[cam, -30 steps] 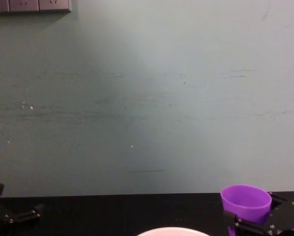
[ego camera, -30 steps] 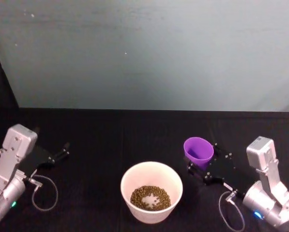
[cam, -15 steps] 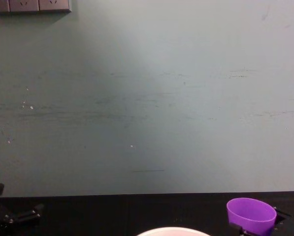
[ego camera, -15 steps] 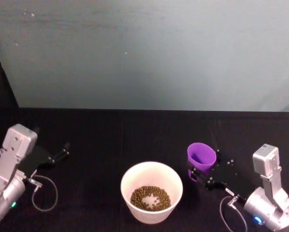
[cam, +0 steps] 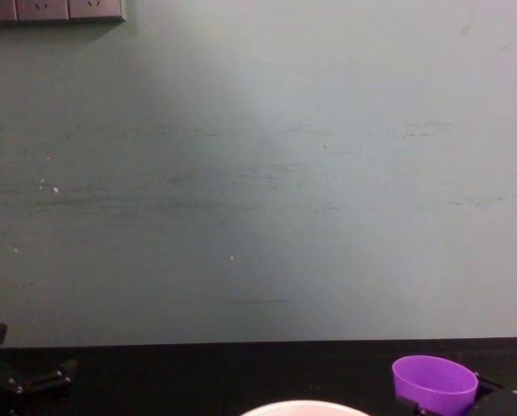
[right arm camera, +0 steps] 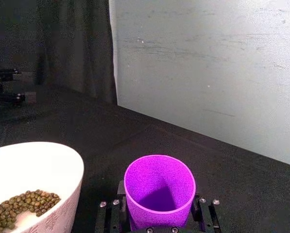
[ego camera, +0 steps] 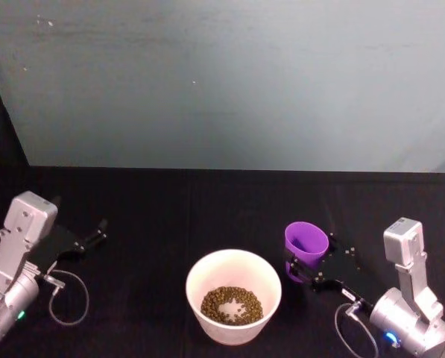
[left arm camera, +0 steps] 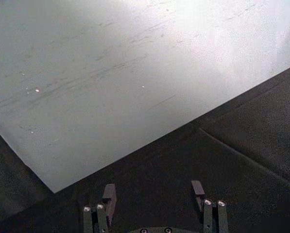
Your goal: Pick up the cup and pour the mung beans from the cup into the bowl.
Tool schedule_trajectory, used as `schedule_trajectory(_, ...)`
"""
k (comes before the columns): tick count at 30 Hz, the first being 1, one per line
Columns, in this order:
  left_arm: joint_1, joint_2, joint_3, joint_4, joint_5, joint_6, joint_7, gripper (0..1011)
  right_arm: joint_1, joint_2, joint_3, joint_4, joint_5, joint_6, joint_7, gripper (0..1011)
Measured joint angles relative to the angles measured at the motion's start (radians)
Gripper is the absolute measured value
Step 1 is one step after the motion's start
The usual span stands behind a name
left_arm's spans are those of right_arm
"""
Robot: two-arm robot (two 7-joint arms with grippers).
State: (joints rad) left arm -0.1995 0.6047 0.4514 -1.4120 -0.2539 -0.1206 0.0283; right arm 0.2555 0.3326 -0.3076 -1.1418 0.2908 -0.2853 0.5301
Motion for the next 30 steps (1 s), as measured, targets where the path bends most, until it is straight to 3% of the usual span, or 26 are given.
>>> schedule_trajectory(9, 0.000, 0.000, 0.000, 0.000, 0.000, 0.000, 0.000, 1003, 0.000, 0.001, 0.000, -0.001, -0.001, -0.002, -0.001, 736)
schedule_trajectory(20, 0.000, 0.000, 0.000, 0.000, 0.000, 0.000, 0.000, 1003, -0.001, 0.002, -0.001, -0.002, -0.003, -0.004, -0.002, 991)
schedule_trajectory(25, 0.000, 0.000, 0.000, 0.000, 0.000, 0.000, 0.000, 1003, -0.001, 0.002, -0.001, -0.003, -0.004, -0.004, -0.003, 1003)
schedule_trajectory(30, 0.000, 0.000, 0.000, 0.000, 0.000, 0.000, 0.000, 1003, -0.040, 0.022, 0.007, -0.098, -0.004, 0.004, -0.023, 1003)
